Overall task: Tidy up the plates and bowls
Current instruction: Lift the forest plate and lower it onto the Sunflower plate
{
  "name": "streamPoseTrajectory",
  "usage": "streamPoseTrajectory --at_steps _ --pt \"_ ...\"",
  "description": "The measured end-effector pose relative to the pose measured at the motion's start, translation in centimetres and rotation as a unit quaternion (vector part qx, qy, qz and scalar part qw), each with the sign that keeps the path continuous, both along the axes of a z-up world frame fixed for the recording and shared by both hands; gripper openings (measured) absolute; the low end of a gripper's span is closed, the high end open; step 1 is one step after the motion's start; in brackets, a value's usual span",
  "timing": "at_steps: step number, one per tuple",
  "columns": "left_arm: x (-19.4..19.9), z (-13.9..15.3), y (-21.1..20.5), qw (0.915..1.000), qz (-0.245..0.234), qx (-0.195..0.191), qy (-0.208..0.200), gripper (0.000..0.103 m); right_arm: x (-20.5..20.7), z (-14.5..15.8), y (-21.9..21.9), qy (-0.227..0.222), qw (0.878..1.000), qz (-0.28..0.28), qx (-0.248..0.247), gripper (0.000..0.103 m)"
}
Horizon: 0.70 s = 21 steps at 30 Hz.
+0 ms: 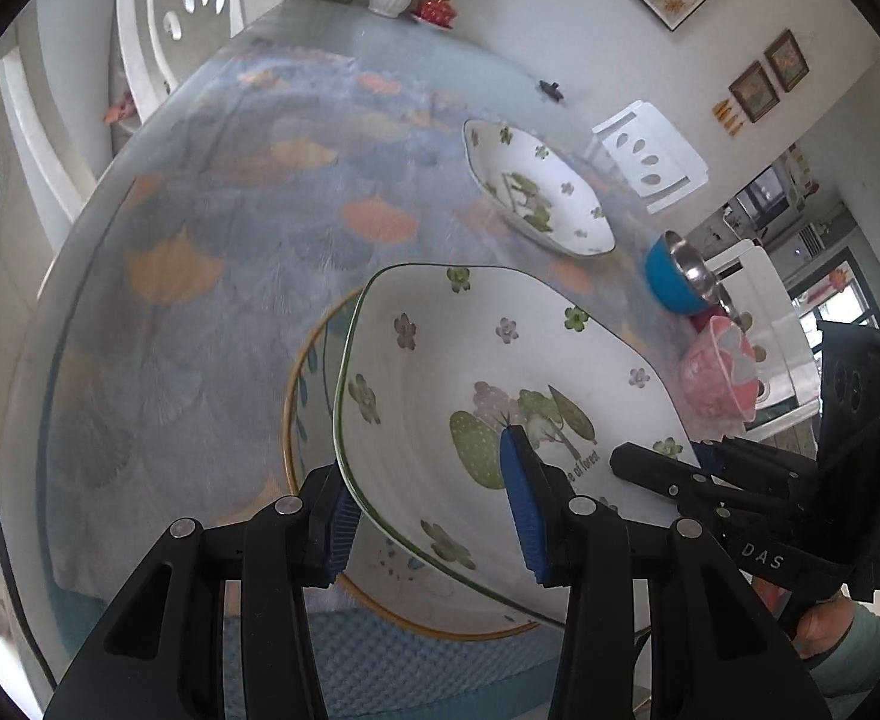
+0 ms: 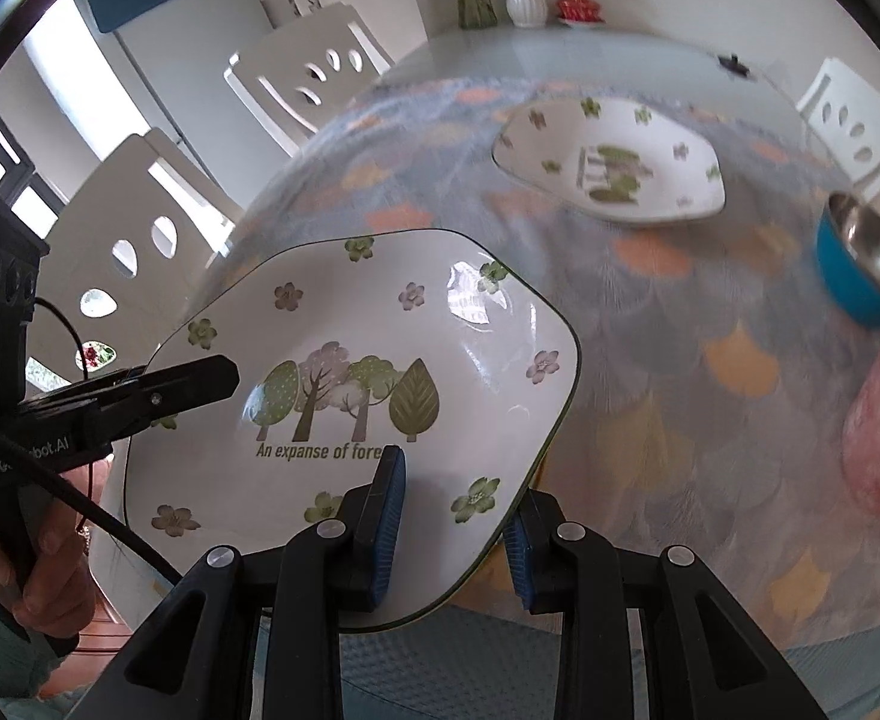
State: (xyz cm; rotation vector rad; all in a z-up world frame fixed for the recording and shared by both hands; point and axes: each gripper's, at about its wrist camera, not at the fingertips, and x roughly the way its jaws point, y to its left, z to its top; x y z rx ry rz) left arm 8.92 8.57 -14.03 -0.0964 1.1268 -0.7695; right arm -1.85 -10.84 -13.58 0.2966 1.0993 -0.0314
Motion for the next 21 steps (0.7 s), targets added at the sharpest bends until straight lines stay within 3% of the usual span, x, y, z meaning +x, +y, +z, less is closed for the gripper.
streamPoseTrajectory --at_steps 12,21 --pt "-0.8 -1.6 1.3 0.9996 0.016 0.004 0.023 0.04 0.7 -1.6 0.5 0.019 1.0 0.009 -0.017 0.029" --pt "-1.4 -1.1 2.6 0.9995 0.02 0.009 0.021 0.04 0.9 -1.5 0.0 0.029 0.999 -0.025 -0.016 0.029"
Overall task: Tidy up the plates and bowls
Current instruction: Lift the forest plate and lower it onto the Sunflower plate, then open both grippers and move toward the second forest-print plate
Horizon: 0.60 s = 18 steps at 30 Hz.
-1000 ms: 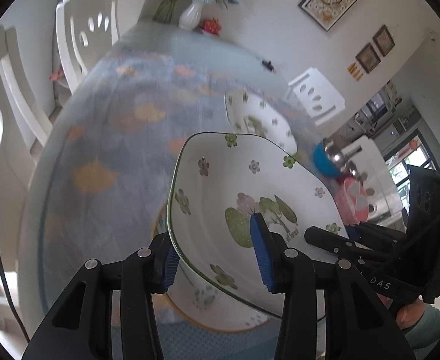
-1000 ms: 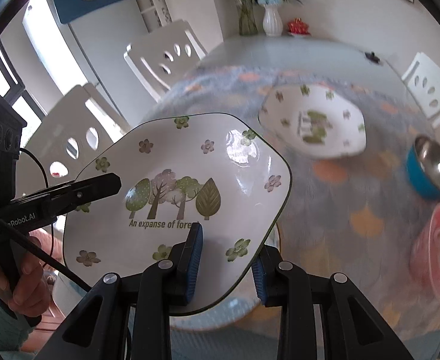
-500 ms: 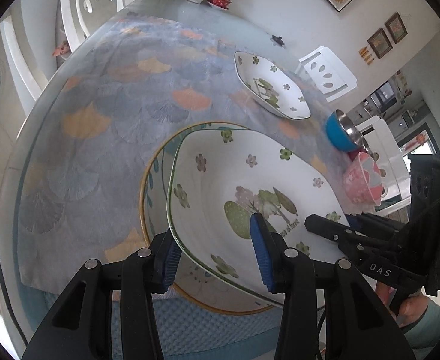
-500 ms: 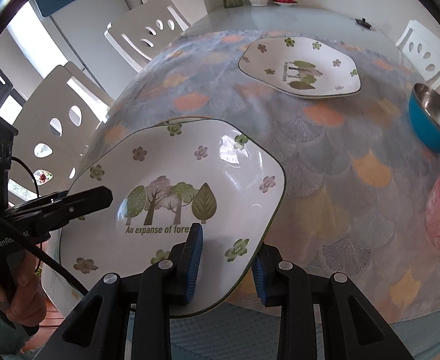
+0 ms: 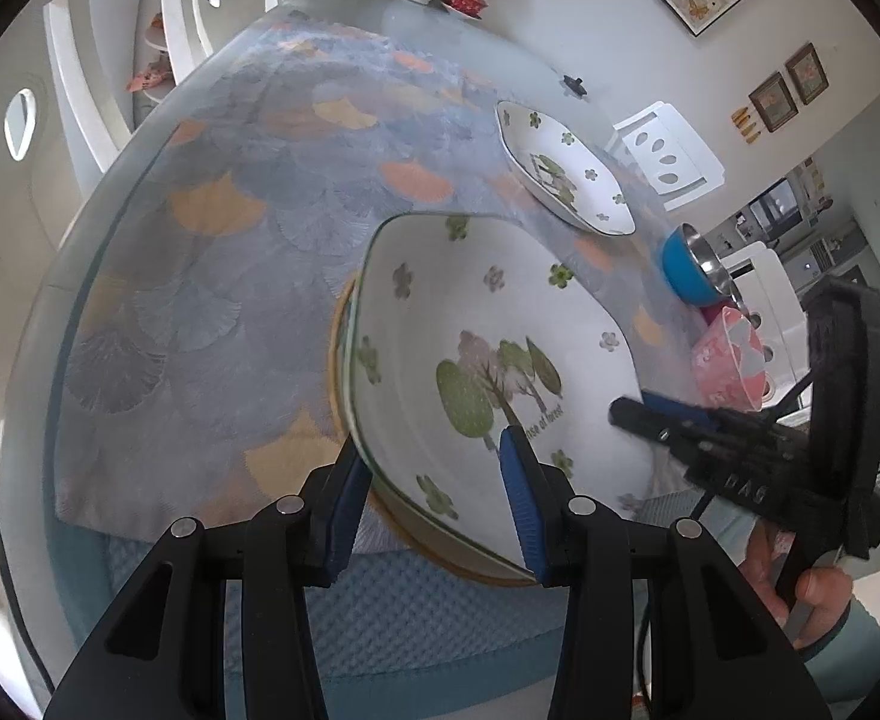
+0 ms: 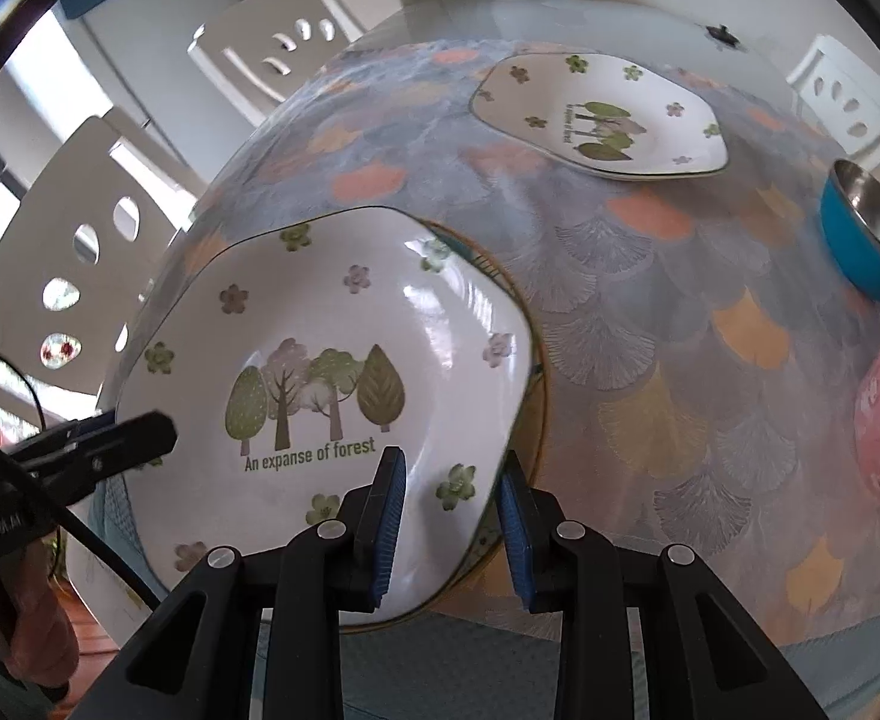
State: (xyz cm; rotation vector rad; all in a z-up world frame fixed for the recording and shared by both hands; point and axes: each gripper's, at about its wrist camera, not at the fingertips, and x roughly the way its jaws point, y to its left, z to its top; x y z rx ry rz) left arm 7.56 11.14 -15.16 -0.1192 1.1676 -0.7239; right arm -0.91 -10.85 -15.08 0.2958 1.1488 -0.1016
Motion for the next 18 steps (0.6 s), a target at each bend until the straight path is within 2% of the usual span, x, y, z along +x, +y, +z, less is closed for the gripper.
streamPoseTrajectory --at_steps 4,10,15,18 --pt "-0.1 0.4 1.2 1.0 0.005 0.003 -0.004 0.04 -0.5 1.8 -0.1 -0.023 1.0 -0.007 -0.014 0.029" --pt "-0.4 1.8 2.2 0.9998 0.003 0.003 -0.017 0.04 -1.6 3.8 -0.5 -0.043 0.999 -0.027 -0.007 0.029" --pt "-0.1 4.7 1.7 0.9987 -0.009 -0.014 -0.048 0.04 -3.6 6.9 -2.1 -0.072 0.996 -0.059 0.013 0.029" --pt "0.3 7.4 0.5 0.9962 -0.023 -0.028 -0.079 0.04 -4.6 9.3 -3.2 -0.097 0.992 -0.081 0.009 0.03"
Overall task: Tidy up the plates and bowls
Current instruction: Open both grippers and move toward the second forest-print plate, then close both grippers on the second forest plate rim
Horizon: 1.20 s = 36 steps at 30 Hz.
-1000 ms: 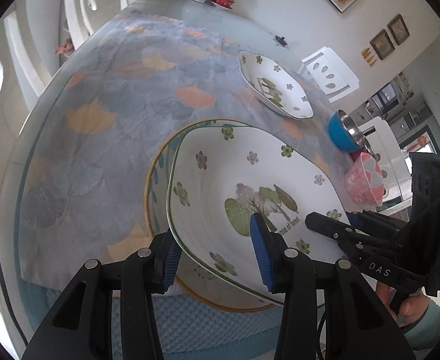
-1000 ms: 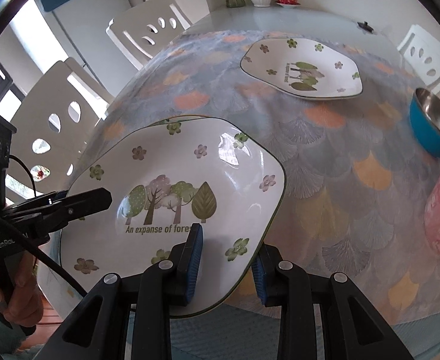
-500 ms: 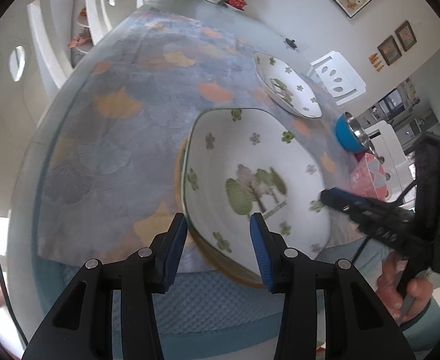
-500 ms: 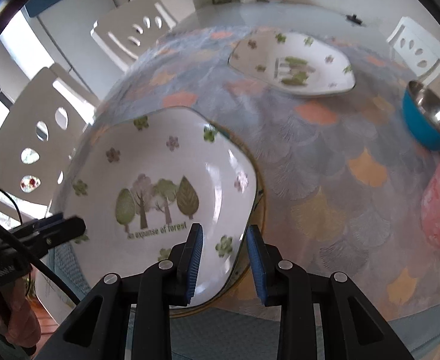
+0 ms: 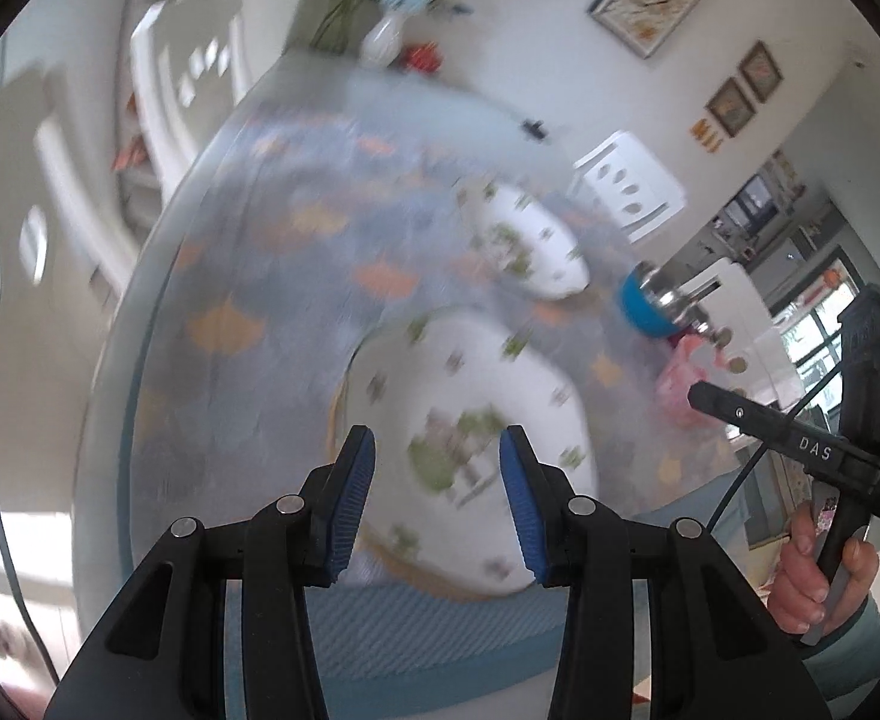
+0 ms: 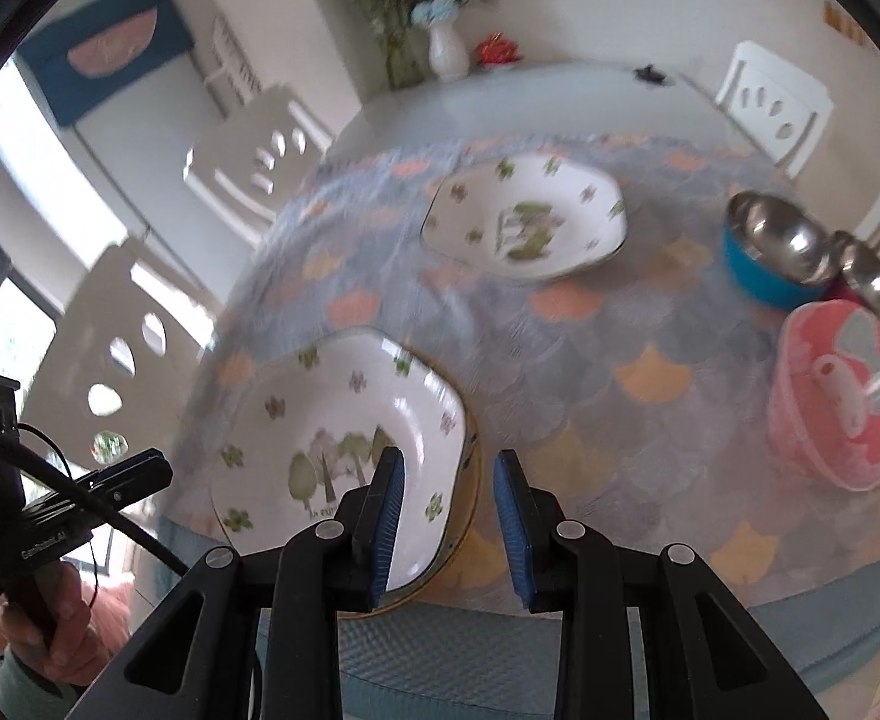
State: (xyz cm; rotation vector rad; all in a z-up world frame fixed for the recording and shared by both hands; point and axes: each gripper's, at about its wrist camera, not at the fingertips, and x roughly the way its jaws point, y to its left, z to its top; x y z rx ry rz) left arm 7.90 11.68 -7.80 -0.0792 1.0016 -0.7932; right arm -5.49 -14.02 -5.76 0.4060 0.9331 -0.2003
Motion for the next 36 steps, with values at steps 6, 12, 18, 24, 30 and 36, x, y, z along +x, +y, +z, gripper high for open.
streamPoseTrajectory --at_steps 6,12,18,24,30,36 --pt "1.4 7.1 -3.3 0.9959 -0.022 -0.04 -0.079 0.042 -1.1 5.6 -2.8 -0.068 0.997 -0.026 -0.024 0.052" --pt "4.7 11.7 -7.8 0.9924 -0.012 -0.048 -0.112 0.052 0.8 8.8 -6.5 -0.11 0.993 -0.037 -0.032 0.053" --pt "8.7 11.0 -13.7 0.9959 -0.021 -0.016 -0.086 0.067 5.5 6.8 -11.3 -0.069 0.995 -0.065 0.019 0.053" --pt "13.7 4.0 -19.5 0.9986 -0.012 0.051 -0.013 0.065 11.0 0.0 -15.2 0.009 0.995 -0.076 0.07 0.053" --pt "17.3 -3.5 -21.9 0.9938 0.002 0.083 0.075 0.05 15.3 -6.7 -17.3 0.072 0.989 -0.076 0.106 0.053" --pt "18.8 -8.0 -23.4 0.9872 0.006 0.108 0.117 0.047 17.5 -10.1 -18.3 0.09 0.988 -0.087 0.085 0.053"
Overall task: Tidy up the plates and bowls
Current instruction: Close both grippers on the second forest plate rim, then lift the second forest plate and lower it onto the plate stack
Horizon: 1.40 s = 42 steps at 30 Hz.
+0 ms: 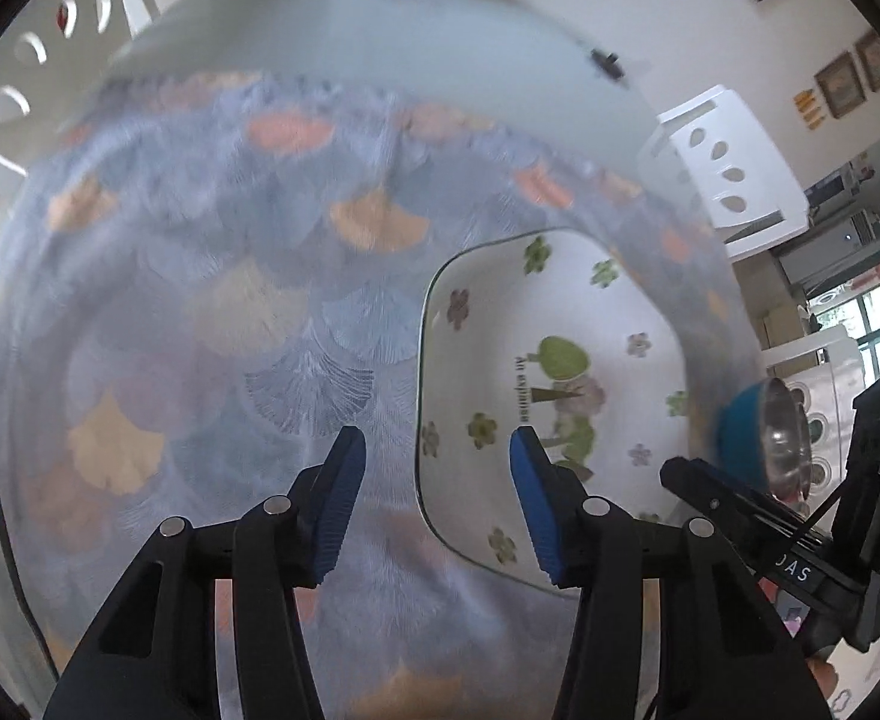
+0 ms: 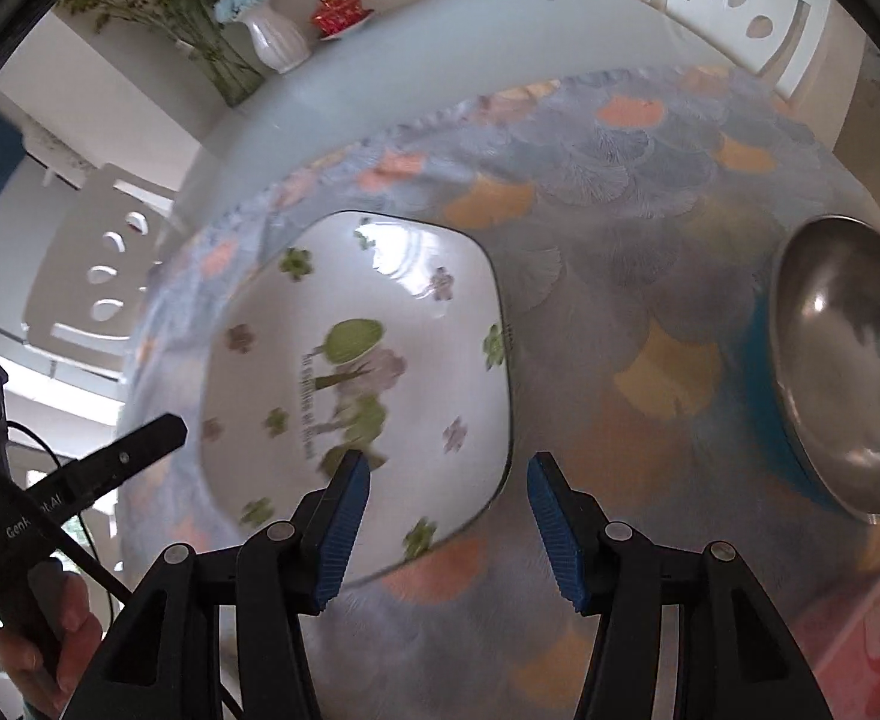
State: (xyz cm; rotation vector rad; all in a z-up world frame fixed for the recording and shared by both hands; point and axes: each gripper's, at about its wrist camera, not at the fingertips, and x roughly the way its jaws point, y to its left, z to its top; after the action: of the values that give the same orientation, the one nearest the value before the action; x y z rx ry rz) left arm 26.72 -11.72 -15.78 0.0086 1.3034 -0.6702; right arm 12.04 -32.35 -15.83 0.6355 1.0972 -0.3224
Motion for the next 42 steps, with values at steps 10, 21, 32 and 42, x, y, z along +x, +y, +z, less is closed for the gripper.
streamPoseTrajectory --at_steps 10,21,32,42 --pt "-0.2 -2.4 -2.1 0.9994 -0.025 0.024 0.005 0.026 1.8 -2.6 -1.0 -0.016 1.0 -0.007 -0.01 0.029" --pt "0.0 -2.5 -3.5 0.9974 -0.059 0.038 -0.013 0.026 1.6 -2.9 -1.2 -0.035 0.999 0.011 -0.011 0.025" --pt "-1.2 1.2 -1.1 0.9942 -0.08 -0.029 -0.065 0.026 -0.6 -2.3 -1.1 -0.073 0.996 0.028 0.052 0.025" --pt "-4.6 4.7 1.4 0.9901 -0.085 -0.048 -0.1 0.026 -2.9 0.8 1.4 -0.093 0.993 0.054 0.048 0.025"
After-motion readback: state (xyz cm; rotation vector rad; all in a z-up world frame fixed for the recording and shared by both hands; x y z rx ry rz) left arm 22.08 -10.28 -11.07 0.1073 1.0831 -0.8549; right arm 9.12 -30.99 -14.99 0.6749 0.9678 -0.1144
